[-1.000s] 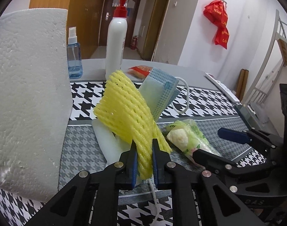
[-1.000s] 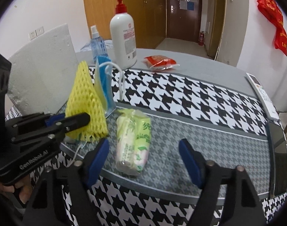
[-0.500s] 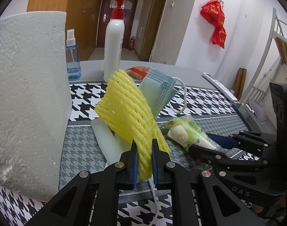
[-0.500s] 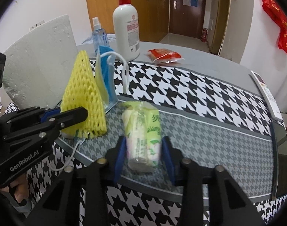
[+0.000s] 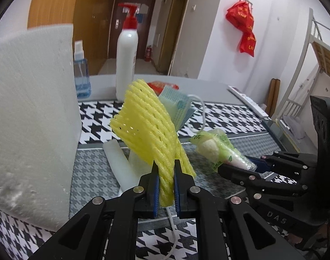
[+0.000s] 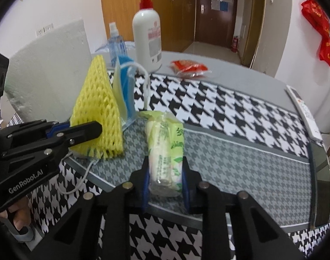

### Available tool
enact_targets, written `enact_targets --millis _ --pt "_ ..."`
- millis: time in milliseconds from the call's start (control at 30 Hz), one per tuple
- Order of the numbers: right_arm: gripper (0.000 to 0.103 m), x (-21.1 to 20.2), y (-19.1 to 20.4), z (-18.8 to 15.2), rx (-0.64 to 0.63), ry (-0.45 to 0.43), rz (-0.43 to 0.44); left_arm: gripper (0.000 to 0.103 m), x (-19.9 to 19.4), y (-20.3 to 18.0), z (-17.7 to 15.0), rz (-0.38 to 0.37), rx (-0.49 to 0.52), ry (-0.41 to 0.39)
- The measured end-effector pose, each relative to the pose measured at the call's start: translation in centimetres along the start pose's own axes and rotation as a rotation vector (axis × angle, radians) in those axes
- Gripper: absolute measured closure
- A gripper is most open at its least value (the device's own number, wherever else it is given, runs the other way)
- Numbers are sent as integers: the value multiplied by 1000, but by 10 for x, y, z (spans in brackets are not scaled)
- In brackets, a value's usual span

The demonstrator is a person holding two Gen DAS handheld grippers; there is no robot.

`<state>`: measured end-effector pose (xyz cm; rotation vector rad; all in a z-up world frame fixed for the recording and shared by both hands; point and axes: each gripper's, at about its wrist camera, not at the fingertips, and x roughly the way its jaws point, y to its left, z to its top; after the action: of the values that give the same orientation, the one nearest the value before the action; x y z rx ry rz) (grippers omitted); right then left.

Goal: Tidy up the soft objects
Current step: 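Close left gripper on the yellow foam net while right gripper closes on the tissue pack, then lift the yellow foam net and tissue pack and carry both toward the foam box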

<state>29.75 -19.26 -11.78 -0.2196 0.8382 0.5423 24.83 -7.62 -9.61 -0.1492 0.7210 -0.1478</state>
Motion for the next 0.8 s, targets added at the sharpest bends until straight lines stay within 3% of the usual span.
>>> enact_targets --millis 800 --pt "74 -98 15 -19 57 -198 -30 91 -72 -25 -13 31 78 -129"
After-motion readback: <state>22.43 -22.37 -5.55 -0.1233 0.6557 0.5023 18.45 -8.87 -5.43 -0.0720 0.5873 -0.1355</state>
